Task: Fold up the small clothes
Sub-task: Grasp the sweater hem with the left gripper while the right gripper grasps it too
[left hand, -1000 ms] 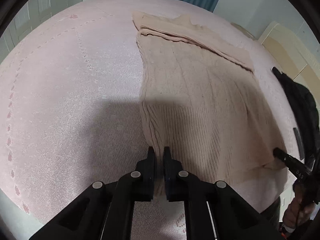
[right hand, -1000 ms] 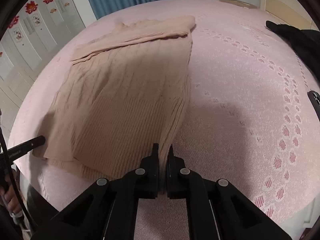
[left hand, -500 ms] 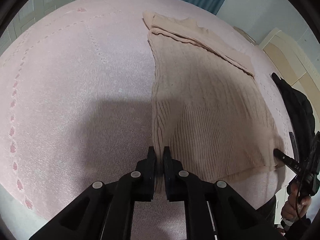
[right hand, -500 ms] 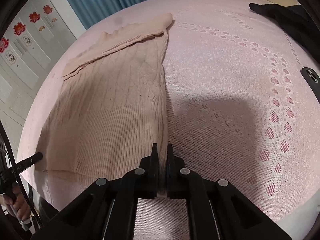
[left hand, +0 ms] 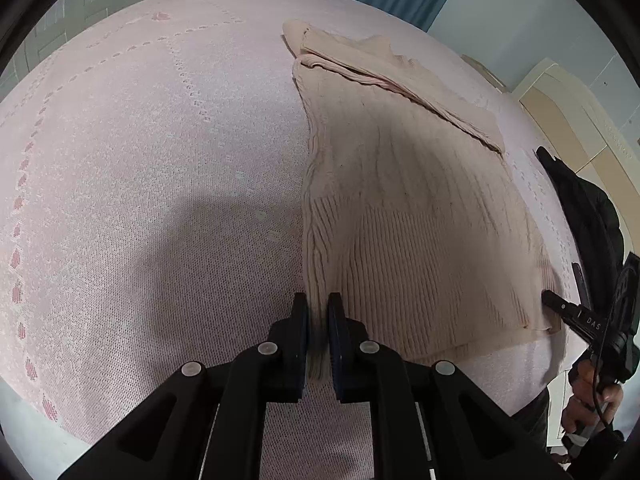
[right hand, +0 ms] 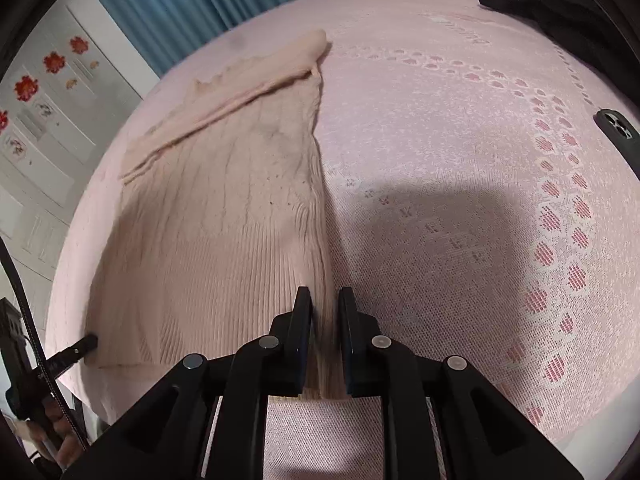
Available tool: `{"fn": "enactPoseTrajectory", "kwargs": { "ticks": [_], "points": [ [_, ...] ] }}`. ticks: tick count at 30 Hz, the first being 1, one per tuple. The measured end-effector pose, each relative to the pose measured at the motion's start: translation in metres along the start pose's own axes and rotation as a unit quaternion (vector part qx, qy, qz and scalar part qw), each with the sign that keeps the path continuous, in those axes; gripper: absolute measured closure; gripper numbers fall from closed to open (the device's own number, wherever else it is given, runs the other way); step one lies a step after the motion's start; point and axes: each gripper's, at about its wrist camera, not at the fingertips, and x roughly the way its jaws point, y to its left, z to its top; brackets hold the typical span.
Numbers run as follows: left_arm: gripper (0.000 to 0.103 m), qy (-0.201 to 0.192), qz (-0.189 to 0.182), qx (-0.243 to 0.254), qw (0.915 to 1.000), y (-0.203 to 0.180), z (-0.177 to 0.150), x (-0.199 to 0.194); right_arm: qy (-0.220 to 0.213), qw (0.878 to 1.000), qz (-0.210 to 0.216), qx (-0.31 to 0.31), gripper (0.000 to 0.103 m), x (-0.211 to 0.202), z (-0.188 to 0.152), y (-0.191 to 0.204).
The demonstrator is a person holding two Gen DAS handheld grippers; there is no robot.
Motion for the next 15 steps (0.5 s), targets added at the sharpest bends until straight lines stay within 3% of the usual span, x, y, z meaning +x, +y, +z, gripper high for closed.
{"fn": "enactPoseTrajectory", "kwargs": {
  "ticks": [5,11,15],
  "points": [
    [0.093,0.024,-0.012,-0.006,0.9996,0.003,0.008,0.003,0.009,0.999,-0.022,-0.025,0.089,0.001,0.003,0.01],
    [0.093,0.013,-0.029,-0.013,0.9994,0.009,0.003,-0.001,0.027,0.999,-0.012,-0.04,0.088,-0.004,-0.003,0.006],
    [0.088,0.014,-0.04,0.011,0.999,0.008,-0.006,-0.002,0.025,0.996,-0.032,-0.075,0.081,-0.011,-0.01,0.015]
  ]
}}
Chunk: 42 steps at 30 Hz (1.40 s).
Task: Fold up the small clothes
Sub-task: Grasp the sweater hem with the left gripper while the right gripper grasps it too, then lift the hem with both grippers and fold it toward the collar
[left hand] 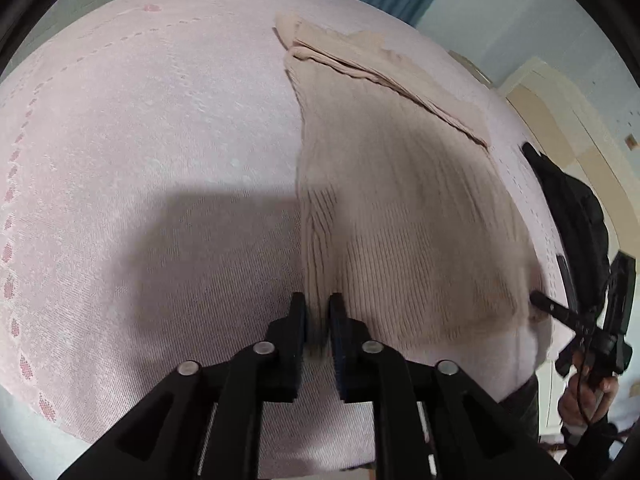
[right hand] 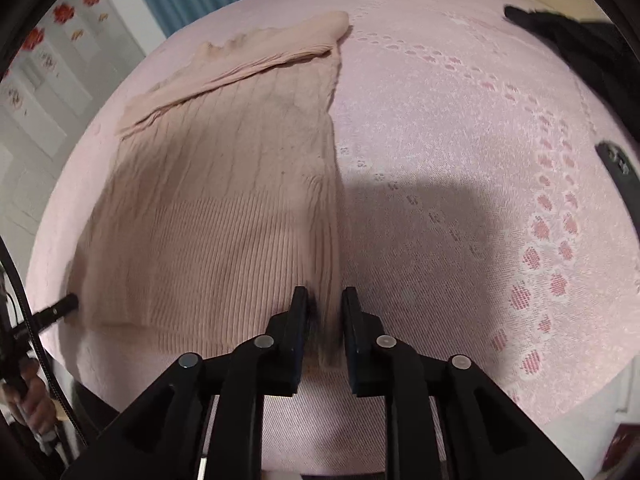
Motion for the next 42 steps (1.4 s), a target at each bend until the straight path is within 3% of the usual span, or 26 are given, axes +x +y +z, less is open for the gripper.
{"fn": "enactPoseTrajectory", "kwargs": {
  "ticks": [7,15,17,18,19,20,23,29,35,42],
  "points": [
    [0.073,0.005,-0.036,-0.043,0.9984,0.007,0.005,0.005,-0.017,0.999,0.036,0.025,0.065,-0.002,-0.012,-0.005],
    [0.066,0.017,-0.025,-0.048,0.9984,-0.002,0.007,0.008,-0.022,0.998,0.052,0.025,0.065,-0.001,-0.012,-0.007],
    [0.069,0.024,-0.024,-0.053,0.998,-0.001,0.008,0.009,-0.016,0.998,0.059,0.032,0.069,0.0,-0.01,-0.01],
    [0.072,0.024,-0.013,-0.061,0.9978,-0.001,0.01,0.008,-0.017,0.998,0.057,0.036,0.078,0.001,-0.009,-0.012],
    [0.085,0.023,-0.006,-0.062,0.9978,-0.002,0.011,0.007,-0.014,0.998,0.055,0.036,0.095,0.002,-0.008,-0.012],
    [0.091,0.025,-0.001,-0.06,0.9979,-0.003,0.012,0.008,-0.01,0.998,0.058,0.036,0.097,0.003,-0.005,-0.012],
    [0.095,0.025,0.006,-0.05,0.9984,-0.008,0.012,0.005,-0.016,0.997,0.066,0.039,0.097,-0.001,-0.003,-0.01],
    [0.096,-0.014,-0.028,-0.064,0.9975,-0.01,0.027,-0.024,-0.05,0.993,0.093,0.051,0.097,-0.027,0.007,-0.011],
    [0.096,-0.078,-0.069,-0.088,0.9906,-0.01,0.057,-0.057,-0.096,0.975,0.159,0.117,0.097,-0.057,0.036,-0.026],
    [0.096,-0.135,-0.033,-0.059,0.9885,-0.034,0.119,-0.074,-0.144,0.961,0.182,0.152,0.097,-0.07,0.099,-0.019]
  ]
}}
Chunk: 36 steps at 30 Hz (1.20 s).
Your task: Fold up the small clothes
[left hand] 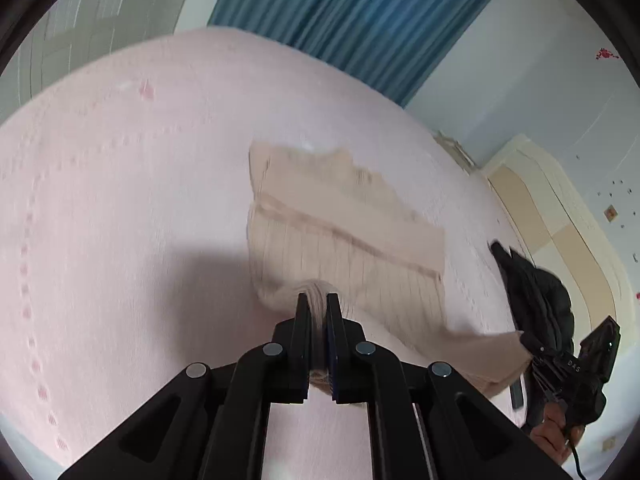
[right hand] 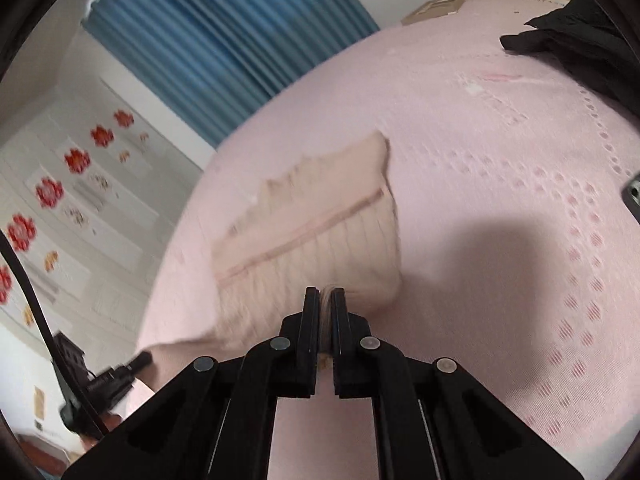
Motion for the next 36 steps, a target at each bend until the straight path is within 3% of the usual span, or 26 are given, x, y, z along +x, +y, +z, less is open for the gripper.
{"fn": "enactPoseTrajectory", "kwargs": {
  "ticks": [10,23,29,30,31,32,33,36],
  "points": [
    [0.096,-0.032,0.024,-0.006,0.9992,-0.007,0.079,0.063,-0.047,0.998,-0.011,0.028,0.097,0.059,0.084,0.016],
    [0.096,-0.019,0.04,-0.003,0.999,0.003,0.138,0.166,-0.033,0.998,-0.028,0.045,0.098,0.164,0.143,0.006],
    [0.094,0.0,0.017,-0.021,0.9996,0.006,0.16,0.198,-0.043,0.995,-0.072,0.062,0.097,0.202,0.155,0.003],
    [0.09,0.005,0.014,-0.025,0.9996,0.007,0.162,0.202,-0.043,0.995,-0.072,0.062,0.094,0.208,0.157,0.003],
    [0.077,0.007,0.025,-0.031,0.9992,0.008,0.165,0.204,-0.041,0.994,-0.079,0.057,0.089,0.214,0.159,0.005],
    [0.07,0.004,0.033,-0.033,0.9989,0.009,0.166,0.203,-0.037,0.994,-0.087,0.051,0.085,0.215,0.157,0.007],
    [0.059,-0.006,0.035,-0.03,0.9989,0.01,0.166,0.198,-0.034,0.995,-0.086,0.042,0.073,0.214,0.157,0.007],
    [0.046,-0.021,0.03,-0.012,0.9993,0.012,0.158,0.183,-0.051,0.995,-0.087,-0.007,0.071,0.196,0.145,0.012]
  ]
}}
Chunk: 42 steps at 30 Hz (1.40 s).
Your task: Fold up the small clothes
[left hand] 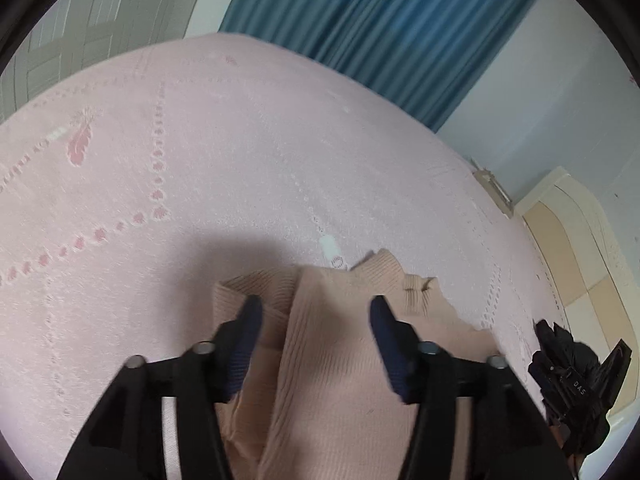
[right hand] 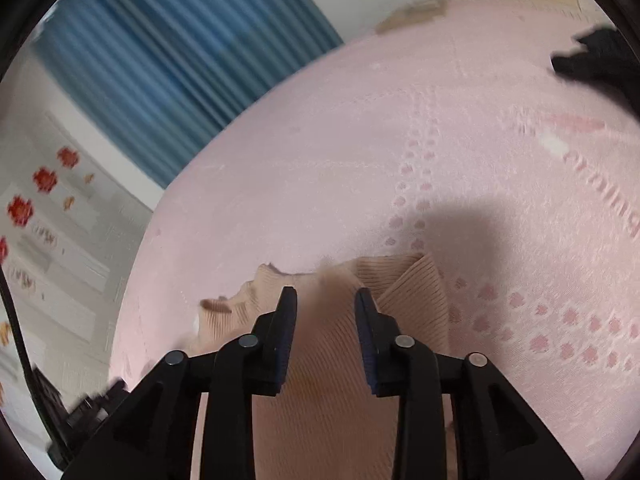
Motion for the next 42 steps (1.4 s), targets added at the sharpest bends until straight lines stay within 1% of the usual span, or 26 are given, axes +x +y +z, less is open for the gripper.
{"fn": "enactPoseTrajectory", "kwargs": {
  "ticks": [1,4,8,10,11,14,16,18,20,21,22,25,30,33,35,36,37,38,39,40,42],
  "points": [
    [0.046,0.003,0.0,0.007,1.0,0.002,-0.008,-0.006,-0.001,1.0,0.001,-0.019,0.069,-0.008,-0.006,0.0],
    [0.045,0.021,0.001,0.018,0.9996,0.006,-0.028,-0.015,0.021,0.998,0.005,-0.067,0.068,-0.029,-0.031,-0.002],
    [0.045,0.053,-0.004,0.031,0.9981,0.011,-0.074,-0.035,0.057,0.99,0.005,-0.129,0.067,-0.054,-0.067,-0.004],
    [0.045,0.068,-0.005,0.036,0.997,0.015,-0.099,-0.045,0.066,0.988,0.008,-0.142,0.06,-0.069,-0.086,-0.009],
    [0.045,0.075,-0.006,0.036,0.9965,0.017,-0.11,-0.048,0.073,0.986,0.01,-0.147,0.059,-0.076,-0.097,-0.013],
    [0.045,0.102,-0.018,0.023,0.9944,0.023,-0.148,-0.055,0.092,0.985,0.005,-0.148,0.056,-0.084,-0.123,-0.024],
    [0.045,0.12,-0.026,0.022,0.9922,0.023,-0.165,-0.049,0.103,0.987,0.016,-0.123,0.055,-0.084,-0.136,-0.035],
    [0.045,0.134,-0.039,0.003,0.9902,0.024,-0.175,-0.04,0.126,0.987,0.024,-0.095,0.055,-0.073,-0.142,-0.043],
    [0.043,0.113,-0.052,-0.024,0.9919,0.028,-0.173,-0.036,0.143,0.987,0.03,-0.065,0.055,-0.059,-0.145,-0.049],
    [0.042,0.107,-0.064,-0.041,0.9914,0.031,-0.168,-0.033,0.148,0.987,0.032,-0.056,0.055,-0.053,-0.145,-0.05],
    [0.042,0.108,-0.068,-0.054,0.9904,0.034,-0.164,-0.028,0.151,0.987,0.036,-0.046,0.055,-0.046,-0.143,-0.052],
    [0.042,0.102,-0.076,-0.082,0.9885,0.042,-0.149,-0.015,0.132,0.99,0.045,-0.02,0.054,-0.034,-0.136,-0.057],
    [0.042,0.083,-0.076,-0.1,0.9886,0.048,-0.131,0.002,0.121,0.99,0.059,0.038,0.054,-0.011,-0.117,-0.067],
    [0.043,0.076,-0.081,-0.114,0.9873,0.053,-0.126,0.006,0.107,0.991,0.058,0.063,0.055,0.001,-0.106,-0.069],
    [0.05,0.074,-0.073,-0.128,0.9863,0.055,-0.122,0.007,0.103,0.992,0.041,0.055,0.067,0.01,-0.103,-0.065],
    [0.062,0.073,-0.057,-0.13,0.9872,0.056,-0.12,0.007,0.104,0.993,0.03,0.041,0.08,0.014,-0.101,-0.062],
    [0.08,0.074,-0.046,-0.13,0.9877,0.058,-0.12,0.007,0.111,0.993,0.03,0.033,0.091,0.018,-0.099,-0.06],
    [0.084,0.079,-0.045,-0.131,0.9872,0.06,-0.119,0.008,0.117,0.992,0.033,0.031,0.091,0.02,-0.098,-0.06],
    [0.089,0.082,-0.053,-0.135,0.986,0.064,-0.119,0.008,0.115,0.992,0.034,0.032,0.093,0.021,-0.096,-0.06],
    [0.091,0.08,-0.054,-0.137,0.9859,0.065,-0.119,0.005,0.112,0.993,0.035,0.03,0.094,0.019,-0.095,-0.059],
    [0.091,0.076,-0.052,-0.123,0.9881,0.063,-0.12,-0.001,0.105,0.994,0.033,0.015,0.094,0.013,-0.093,-0.052]
  ]
}}
